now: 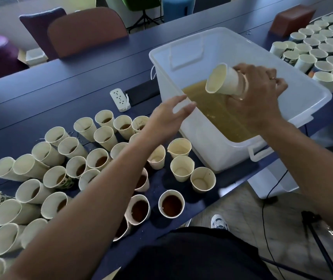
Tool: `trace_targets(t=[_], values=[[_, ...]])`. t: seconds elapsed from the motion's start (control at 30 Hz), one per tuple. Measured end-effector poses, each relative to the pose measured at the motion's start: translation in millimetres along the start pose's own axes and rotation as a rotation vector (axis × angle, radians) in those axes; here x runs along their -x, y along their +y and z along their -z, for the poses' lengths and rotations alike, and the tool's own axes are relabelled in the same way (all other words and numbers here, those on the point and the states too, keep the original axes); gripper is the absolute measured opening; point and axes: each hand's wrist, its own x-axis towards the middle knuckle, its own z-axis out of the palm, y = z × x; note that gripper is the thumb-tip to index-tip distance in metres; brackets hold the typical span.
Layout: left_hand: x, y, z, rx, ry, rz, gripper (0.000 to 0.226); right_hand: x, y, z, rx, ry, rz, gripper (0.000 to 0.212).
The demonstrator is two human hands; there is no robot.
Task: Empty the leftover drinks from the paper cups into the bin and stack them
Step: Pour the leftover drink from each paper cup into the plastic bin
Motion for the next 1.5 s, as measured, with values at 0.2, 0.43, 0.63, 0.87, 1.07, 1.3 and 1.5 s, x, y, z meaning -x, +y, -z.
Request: trace_targets(t=[0.2,0.43,0.63,0.87,1.07,1.3,1.5], values=[[30,24,52,0.316,0.188,-0.010,0.031,19,-71,14,-0.262,0.002,0.097,0.065],[69,-5,81,0.232,0.314,0.030,0.008,49,-117,-9,-0.372,-0.140,0.165,0.062],[95,-48,68,0.037,0.309,0.207,0.011,70,-111,-33,-0.371,-0.670,0.162,0.084],[108,-79,44,-0.048,0.296,0.333,0.010,79,-111,-50,-0.466,-0.729,0.062,0.028],[113,-89,29,-0.176,0.188,0.410,0.020,90,-102,-75,-0.261,-0.694,0.097,0.017],[123,-99,13,-0.451,-0.157,0.418,0.025,105,-89,-109,-0.096,-0.779,0.107,0.019],[121,-105,-1,-0.508,-0.270,0.329,0.021,105,-89,-121,-0.051,-0.836,0.156,0.023]])
